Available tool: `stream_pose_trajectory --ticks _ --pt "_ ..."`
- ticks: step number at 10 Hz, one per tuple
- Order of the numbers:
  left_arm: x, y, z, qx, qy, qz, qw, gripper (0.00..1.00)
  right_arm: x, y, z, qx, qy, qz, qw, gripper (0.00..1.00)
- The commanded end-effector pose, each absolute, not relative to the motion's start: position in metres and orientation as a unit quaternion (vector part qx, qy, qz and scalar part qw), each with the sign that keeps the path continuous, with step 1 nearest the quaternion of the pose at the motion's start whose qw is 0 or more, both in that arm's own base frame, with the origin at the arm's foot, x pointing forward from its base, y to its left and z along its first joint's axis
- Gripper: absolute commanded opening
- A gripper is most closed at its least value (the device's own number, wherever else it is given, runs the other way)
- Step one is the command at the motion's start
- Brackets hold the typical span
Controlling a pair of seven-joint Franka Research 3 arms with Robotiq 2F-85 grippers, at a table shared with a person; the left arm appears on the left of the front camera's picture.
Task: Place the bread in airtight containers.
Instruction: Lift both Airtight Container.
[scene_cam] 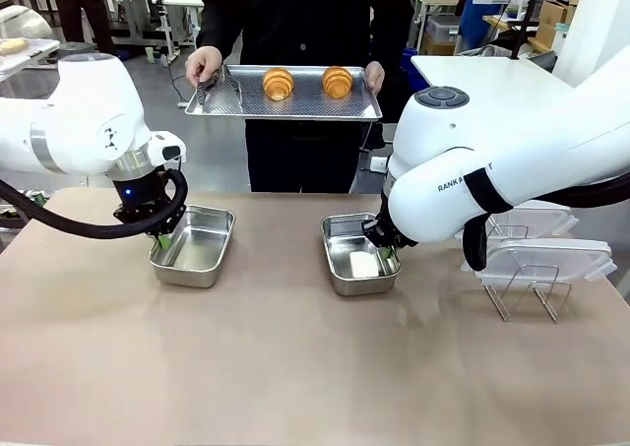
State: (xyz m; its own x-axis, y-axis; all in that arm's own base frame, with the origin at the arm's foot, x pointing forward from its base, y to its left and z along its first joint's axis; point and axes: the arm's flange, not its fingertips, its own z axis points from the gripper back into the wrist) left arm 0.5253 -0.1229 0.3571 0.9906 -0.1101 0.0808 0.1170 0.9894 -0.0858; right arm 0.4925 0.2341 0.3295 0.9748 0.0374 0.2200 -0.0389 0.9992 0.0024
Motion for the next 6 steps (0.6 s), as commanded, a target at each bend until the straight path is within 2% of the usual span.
stream_pose_trajectory --ticks 1,4,6 --pt "0.516 -0.114 0.397 -0.06 -0.053 -0.052 0.995 0.0 0.494 0.219 0.373 0.006 -0.121 0.009 0.993 0.0" --pt "0.493 -0.107 0.461 -0.094 -0.093 -0.057 0.99 0.0 0.483 0.185 0.447 0.033 -0.144 -0.002 0.989 0.0" --pt "0.479 -0.105 0.487 -0.119 -0.107 -0.053 0.986 0.0 0.473 0.169 0.47 0.038 -0.145 -0.005 0.989 0.0"
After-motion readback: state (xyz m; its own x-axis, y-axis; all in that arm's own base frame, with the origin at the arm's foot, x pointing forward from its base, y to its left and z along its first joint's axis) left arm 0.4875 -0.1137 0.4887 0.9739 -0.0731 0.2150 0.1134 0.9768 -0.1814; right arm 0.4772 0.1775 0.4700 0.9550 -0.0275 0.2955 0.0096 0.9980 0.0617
